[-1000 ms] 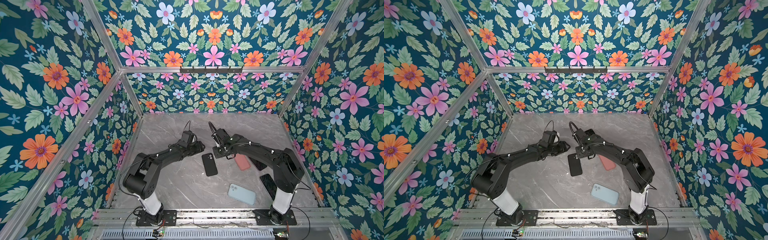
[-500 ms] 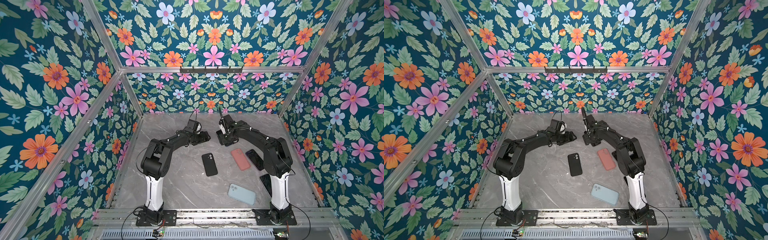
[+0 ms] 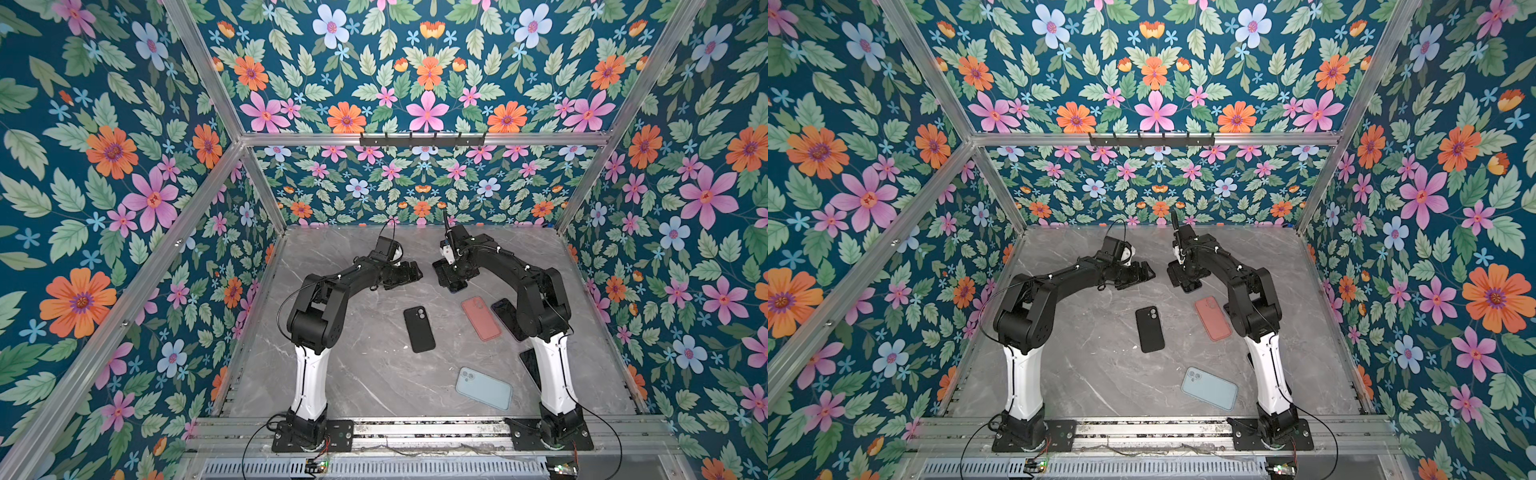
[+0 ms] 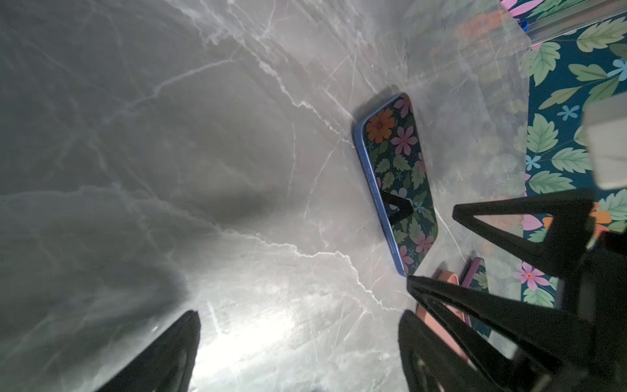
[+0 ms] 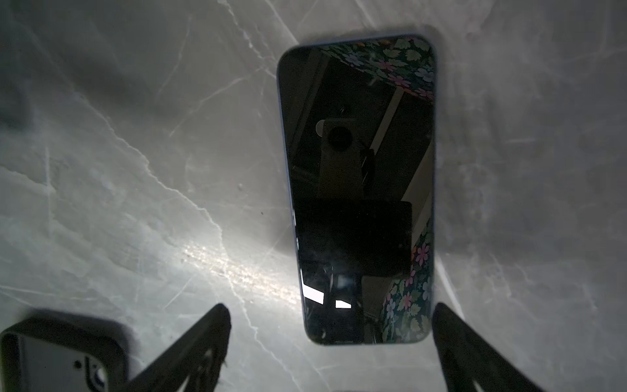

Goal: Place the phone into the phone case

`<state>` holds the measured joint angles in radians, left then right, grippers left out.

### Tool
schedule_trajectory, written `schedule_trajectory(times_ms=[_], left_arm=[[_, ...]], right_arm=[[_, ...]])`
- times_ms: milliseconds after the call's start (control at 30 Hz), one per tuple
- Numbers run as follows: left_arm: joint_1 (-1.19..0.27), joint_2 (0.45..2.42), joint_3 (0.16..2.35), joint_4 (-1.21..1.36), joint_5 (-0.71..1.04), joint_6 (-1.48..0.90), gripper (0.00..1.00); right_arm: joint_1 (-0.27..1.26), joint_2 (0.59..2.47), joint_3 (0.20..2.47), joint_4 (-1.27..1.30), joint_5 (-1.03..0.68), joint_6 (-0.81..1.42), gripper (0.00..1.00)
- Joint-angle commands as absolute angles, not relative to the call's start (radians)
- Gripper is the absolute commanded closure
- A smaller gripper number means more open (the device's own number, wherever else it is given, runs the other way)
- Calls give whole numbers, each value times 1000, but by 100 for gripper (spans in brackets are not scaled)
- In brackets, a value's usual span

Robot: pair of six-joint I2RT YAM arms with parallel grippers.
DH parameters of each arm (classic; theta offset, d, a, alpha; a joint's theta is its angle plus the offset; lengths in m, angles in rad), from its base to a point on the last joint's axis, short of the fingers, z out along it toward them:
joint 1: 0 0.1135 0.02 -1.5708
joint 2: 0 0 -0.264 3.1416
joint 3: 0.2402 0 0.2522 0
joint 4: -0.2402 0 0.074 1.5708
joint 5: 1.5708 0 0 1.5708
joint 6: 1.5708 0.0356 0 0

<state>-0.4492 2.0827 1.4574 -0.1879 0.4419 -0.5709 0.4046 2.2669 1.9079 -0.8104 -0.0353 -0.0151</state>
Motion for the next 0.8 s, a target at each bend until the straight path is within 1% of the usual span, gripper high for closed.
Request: schedule_trajectory(times_ms=[0,167,433,600,767], left_arm=[[-444,2082,1456,-192,450,-560,5],[-442,2079,1448,-189,456,-567,2],[-442,2081,1439,-174,458,-581,1],[-436,2088,1439,-151,470,-600,1],[-426,2115,1472,-137,491,-619,1]], right_arm=[[394,2299,1945,-859,-52,-37,8],[389,2339,1983,-882,-24,-33,9],[383,2381,1992,-890,-11,-5,12],[383,2415,2033,-938,-41,10,20],[383,2406,2025,-946,-81,23,27]])
